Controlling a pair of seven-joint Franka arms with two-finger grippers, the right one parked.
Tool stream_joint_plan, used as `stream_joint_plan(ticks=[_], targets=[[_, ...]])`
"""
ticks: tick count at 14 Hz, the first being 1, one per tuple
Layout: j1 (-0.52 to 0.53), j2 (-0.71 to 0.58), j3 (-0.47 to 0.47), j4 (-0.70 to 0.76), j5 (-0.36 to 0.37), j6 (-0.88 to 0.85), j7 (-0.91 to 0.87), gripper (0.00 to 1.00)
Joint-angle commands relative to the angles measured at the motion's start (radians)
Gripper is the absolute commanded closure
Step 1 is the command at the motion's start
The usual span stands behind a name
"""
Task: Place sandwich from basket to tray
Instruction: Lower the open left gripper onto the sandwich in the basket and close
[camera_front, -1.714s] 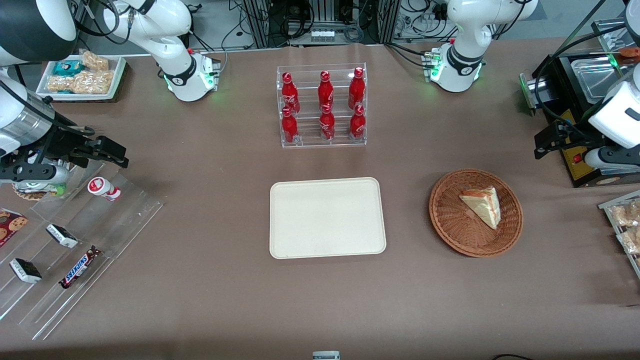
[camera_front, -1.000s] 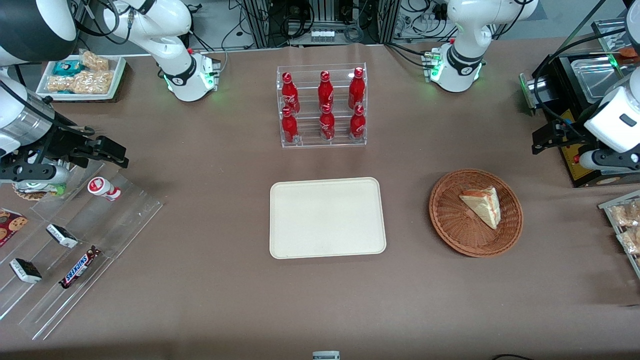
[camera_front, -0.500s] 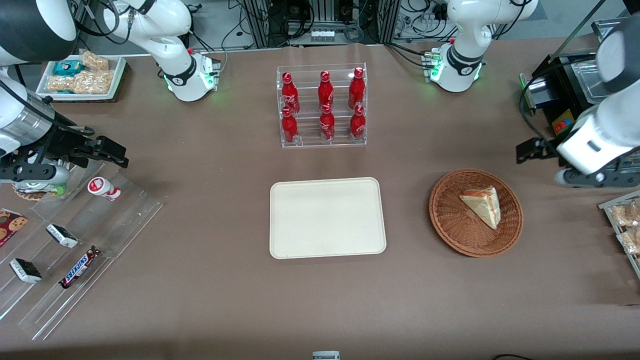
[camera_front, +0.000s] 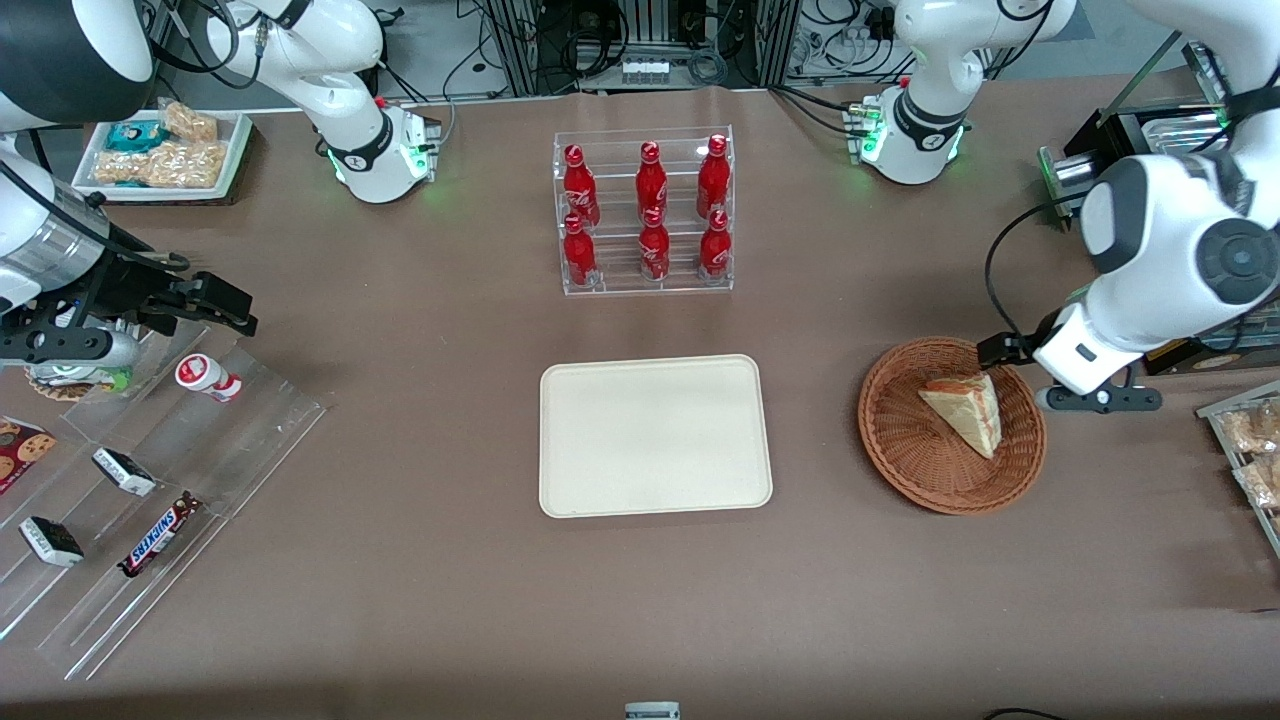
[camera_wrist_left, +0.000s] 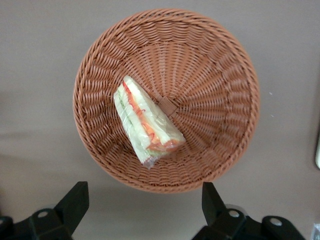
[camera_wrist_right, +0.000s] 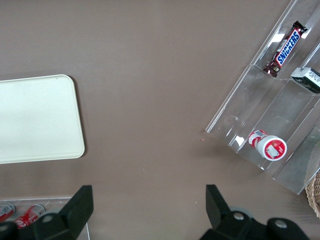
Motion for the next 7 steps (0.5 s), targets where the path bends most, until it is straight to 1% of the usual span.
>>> stream_joint_plan(ticks=[1, 3, 4, 7], targets=[[0.017, -0.043, -0.002, -0.136, -0.005, 0.159, -0.154, 0.0], [0.015, -0.034, -0.002, -0.181, -0.005, 0.252, -0.33, 0.0], [0.014, -0.019, -0.004, -0.183, -0.005, 0.276, -0.434, 0.0], [0.012, 0.027, -0.004, -0.177, -0.014, 0.333, -0.671, 0.0]])
